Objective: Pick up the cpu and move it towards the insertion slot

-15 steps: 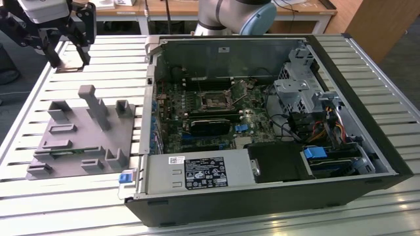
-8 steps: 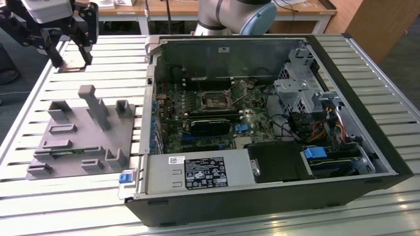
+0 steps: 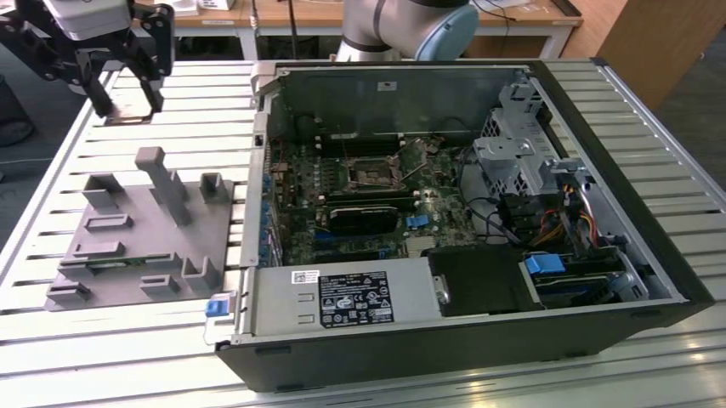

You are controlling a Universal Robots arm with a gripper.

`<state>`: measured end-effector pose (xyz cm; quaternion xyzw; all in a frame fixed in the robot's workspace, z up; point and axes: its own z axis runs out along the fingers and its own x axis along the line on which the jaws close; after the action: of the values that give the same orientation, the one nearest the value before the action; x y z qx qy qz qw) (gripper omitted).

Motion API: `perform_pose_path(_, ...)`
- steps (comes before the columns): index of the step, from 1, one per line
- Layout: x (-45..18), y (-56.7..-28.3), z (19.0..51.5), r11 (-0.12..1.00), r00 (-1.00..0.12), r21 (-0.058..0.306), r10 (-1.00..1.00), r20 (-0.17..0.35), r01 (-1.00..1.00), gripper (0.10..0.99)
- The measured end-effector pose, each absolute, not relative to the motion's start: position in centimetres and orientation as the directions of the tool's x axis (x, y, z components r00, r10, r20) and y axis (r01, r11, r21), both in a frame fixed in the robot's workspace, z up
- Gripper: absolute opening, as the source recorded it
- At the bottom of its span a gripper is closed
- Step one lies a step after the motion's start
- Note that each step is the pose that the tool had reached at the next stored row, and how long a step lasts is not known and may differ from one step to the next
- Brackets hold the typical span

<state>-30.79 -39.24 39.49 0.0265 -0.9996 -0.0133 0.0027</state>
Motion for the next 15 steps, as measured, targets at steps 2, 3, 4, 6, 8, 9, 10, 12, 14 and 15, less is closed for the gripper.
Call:
perform_pose_path(2,-30.7,-39.24,39.49,0.998,-0.999,0.027,-0.053,0.005,-0.053,0.541)
perform_pose_path(3,-30.66,-39.24,39.49,0.998,-0.999,0.027,-0.053,0.005,-0.053,0.541)
perform_pose_path(4,-30.6,-39.24,39.49,0.998,-0.999,0.027,-0.053,0.005,-0.053,0.541)
perform_pose_path(6,-30.49,-39.24,39.49,0.998,-0.999,0.027,-0.053,0.005,-0.053,0.541)
perform_pose_path(8,-30.39,-39.24,39.49,0.998,-0.999,0.027,-0.053,0.005,-0.053,0.541)
perform_pose_path(9,-30.34,-39.24,39.49,0.998,-0.999,0.027,-0.053,0.005,-0.053,0.541)
perform_pose_path(10,-30.3,-39.24,39.49,0.998,-0.999,0.027,-0.053,0.005,-0.053,0.541)
perform_pose_path(12,-30.21,-39.24,39.49,0.998,-0.999,0.027,-0.053,0.005,-0.053,0.541)
perform_pose_path(14,-30.12,-39.23,39.49,0.998,-0.999,0.027,-0.053,0.005,-0.053,0.541)
perform_pose_path(15,-30.07,-39.24,39.49,0.998,-0.999,0.027,-0.053,0.005,-0.053,0.541)
